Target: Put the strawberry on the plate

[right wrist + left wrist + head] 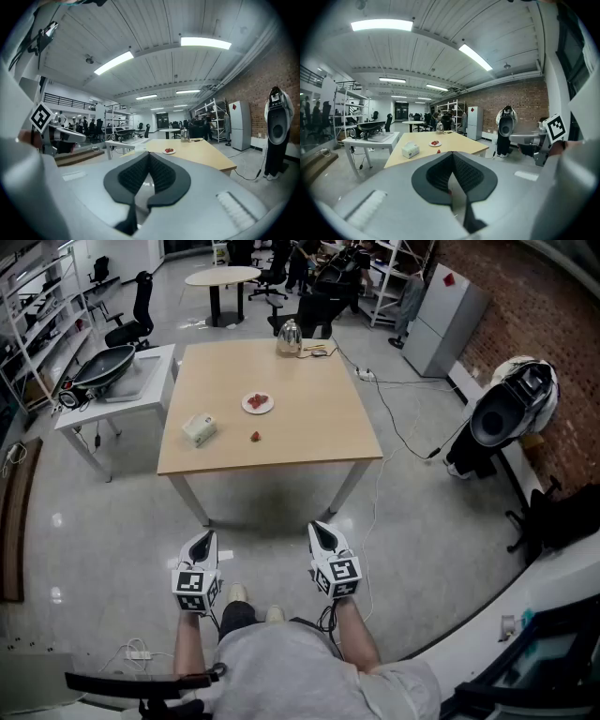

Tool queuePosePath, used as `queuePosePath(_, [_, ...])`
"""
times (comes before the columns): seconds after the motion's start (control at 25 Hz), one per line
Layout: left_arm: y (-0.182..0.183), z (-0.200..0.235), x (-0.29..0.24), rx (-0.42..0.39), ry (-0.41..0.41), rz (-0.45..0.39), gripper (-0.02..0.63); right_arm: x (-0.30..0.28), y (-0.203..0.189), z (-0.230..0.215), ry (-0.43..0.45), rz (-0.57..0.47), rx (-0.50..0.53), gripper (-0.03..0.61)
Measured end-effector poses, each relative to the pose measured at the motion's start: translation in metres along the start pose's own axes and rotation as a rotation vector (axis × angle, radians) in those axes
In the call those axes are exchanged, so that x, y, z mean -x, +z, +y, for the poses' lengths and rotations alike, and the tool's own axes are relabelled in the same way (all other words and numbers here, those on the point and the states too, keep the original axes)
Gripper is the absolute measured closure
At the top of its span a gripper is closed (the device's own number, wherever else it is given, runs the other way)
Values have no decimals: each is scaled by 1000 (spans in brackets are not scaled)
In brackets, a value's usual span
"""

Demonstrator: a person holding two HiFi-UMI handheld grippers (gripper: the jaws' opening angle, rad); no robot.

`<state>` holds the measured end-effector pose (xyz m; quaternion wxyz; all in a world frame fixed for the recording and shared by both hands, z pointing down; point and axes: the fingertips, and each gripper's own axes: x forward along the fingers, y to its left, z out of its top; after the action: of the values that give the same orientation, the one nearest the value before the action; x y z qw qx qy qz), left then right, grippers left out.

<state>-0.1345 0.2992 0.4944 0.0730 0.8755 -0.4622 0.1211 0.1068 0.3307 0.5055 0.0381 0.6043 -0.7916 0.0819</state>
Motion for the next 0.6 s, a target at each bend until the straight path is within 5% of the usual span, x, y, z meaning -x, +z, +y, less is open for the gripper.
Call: queuePosePath(0.6, [0,-17,-6,4,-26,0,594,16,-10,-23,-65,7,-13,572])
